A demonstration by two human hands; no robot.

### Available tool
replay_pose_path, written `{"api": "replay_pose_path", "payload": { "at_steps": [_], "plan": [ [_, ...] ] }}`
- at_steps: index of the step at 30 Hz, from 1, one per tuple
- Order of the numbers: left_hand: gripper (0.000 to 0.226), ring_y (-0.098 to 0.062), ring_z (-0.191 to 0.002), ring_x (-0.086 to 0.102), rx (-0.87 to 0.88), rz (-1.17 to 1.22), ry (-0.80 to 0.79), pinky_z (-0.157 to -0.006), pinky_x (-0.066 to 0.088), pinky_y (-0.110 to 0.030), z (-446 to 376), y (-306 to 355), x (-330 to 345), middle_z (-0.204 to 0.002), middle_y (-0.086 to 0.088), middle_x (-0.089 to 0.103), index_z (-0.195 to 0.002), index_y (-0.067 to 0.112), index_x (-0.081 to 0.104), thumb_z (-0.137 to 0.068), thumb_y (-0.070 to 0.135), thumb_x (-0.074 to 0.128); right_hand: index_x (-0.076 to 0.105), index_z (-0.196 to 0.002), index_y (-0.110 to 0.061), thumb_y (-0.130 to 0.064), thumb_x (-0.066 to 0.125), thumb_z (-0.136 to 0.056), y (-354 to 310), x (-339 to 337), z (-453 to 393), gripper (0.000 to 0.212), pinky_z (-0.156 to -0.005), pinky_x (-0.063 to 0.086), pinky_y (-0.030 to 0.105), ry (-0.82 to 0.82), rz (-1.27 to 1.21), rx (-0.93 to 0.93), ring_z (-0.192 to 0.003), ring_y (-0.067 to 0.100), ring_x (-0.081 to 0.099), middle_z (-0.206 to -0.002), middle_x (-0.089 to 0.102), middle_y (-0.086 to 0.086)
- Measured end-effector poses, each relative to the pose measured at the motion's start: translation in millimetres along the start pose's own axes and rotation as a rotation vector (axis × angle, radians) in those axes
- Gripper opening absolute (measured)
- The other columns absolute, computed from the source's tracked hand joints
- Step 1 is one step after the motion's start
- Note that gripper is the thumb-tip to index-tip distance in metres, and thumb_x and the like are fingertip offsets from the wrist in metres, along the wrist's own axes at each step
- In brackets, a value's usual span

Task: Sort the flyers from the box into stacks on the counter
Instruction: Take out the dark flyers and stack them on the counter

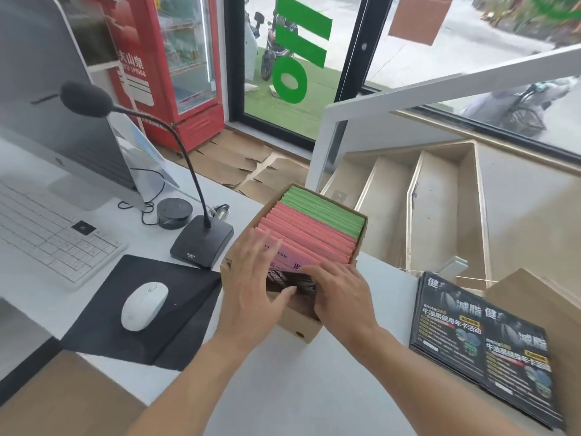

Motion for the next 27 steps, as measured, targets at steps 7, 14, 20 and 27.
{"api": "replay_pose_path", "payload": {
  "at_steps": [7,14,20,27],
  "plan": [
    [0.034,-0.006,-0.095,0.065,0.136,-0.010,-0.491,-0.084,0.055,-0.036,-41,69,-1,-0.102,0.021,0.073,-0.125,0.044,0.064,-0.090,0.046,0.067,0.067,-0.113,-0.038,-0.006,0.071,-0.089,23,-114,29,0.041,-0.072,0.046,0.014,0.124,-0.427,0.167,-0.085,0.003,0.062,-0.092,0.068,-0.020],
    [0.015,-0.009,-0.092,0.069,-0.183,0.688,-0.553,-0.079,0.053,-0.023,4,125,79,-0.097,0.011,0.075,-0.111,0.030,0.067,-0.098,0.023,0.066,0.063,-0.124,-0.034,-0.019,0.083,-0.081,136,-120,149,0.050,-0.080,0.058,0.037,0.331,-0.962,0.851,-0.095,0.021,0.073,-0.102,0.076,0.002],
    [0.018,-0.020,-0.097,0.071,-0.326,0.839,-0.538,-0.092,0.054,-0.052,42,149,149,-0.100,0.003,0.075,-0.111,0.022,0.060,-0.099,0.008,0.062,0.060,-0.120,-0.017,-0.003,0.060,-0.099,144,-86,210,0.025,-0.083,0.060,0.042,0.481,-1.141,0.952,-0.105,0.028,0.072,-0.111,0.075,0.006],
    [0.016,-0.005,-0.093,0.069,-0.231,0.827,-0.397,-0.082,0.048,-0.017,45,175,152,-0.096,0.016,0.073,-0.110,0.015,0.053,-0.101,0.003,0.057,0.060,-0.120,-0.015,-0.004,0.056,-0.102,150,-80,226,0.021,-0.091,0.053,0.033,0.552,-1.031,0.892,-0.109,0.023,0.067,-0.113,0.072,0.004]
  ]
}}
Point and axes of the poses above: each hand's wrist, its own z-axis away from the middle knuckle, its own x-axis out of the palm, y = z × x, the point moved 7 cm from there along -z, towards the middle knuckle
